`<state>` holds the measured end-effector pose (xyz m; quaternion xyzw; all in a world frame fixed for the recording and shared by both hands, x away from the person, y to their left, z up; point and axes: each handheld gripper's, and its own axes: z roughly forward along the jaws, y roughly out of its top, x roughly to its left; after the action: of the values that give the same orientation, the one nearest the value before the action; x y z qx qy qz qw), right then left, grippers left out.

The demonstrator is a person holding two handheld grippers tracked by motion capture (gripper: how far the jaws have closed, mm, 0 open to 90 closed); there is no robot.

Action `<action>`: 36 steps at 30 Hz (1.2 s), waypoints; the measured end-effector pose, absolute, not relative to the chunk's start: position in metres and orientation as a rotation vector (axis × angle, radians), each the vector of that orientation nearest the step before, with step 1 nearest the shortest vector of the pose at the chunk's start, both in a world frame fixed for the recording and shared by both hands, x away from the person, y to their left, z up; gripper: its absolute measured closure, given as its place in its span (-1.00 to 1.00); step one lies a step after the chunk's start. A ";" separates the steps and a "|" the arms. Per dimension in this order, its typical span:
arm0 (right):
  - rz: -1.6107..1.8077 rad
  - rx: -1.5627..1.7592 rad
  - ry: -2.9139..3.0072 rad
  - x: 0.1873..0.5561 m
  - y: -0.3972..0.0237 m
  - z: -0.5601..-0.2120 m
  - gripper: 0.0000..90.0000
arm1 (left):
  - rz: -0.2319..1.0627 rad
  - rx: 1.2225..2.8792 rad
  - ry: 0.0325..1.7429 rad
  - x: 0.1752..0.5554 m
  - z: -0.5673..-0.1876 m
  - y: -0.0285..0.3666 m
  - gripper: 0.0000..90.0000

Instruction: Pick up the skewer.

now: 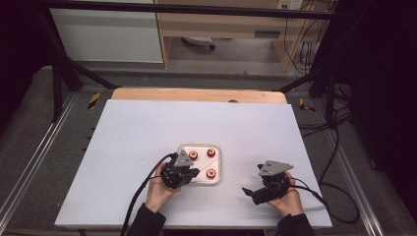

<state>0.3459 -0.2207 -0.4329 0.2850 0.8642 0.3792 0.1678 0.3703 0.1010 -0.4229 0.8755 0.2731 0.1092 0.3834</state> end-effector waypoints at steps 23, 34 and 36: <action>0.885 0.512 2.505 0.345 -0.184 -0.417 -0.84 | 0.286 2.308 0.591 0.357 -0.413 0.070 0.96; 0.726 0.294 2.477 0.339 -0.172 -0.412 -0.62 | 0.294 2.365 0.525 0.351 -0.409 0.049 0.96; 0.709 0.256 2.472 0.338 -0.172 -0.411 -0.55 | 0.292 2.374 0.514 0.350 -0.409 0.046 0.96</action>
<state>0.3376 -0.1716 -0.4111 0.0951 0.9197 0.2638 0.2748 0.3504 0.0462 -0.4089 0.9123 0.1976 0.1122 0.3407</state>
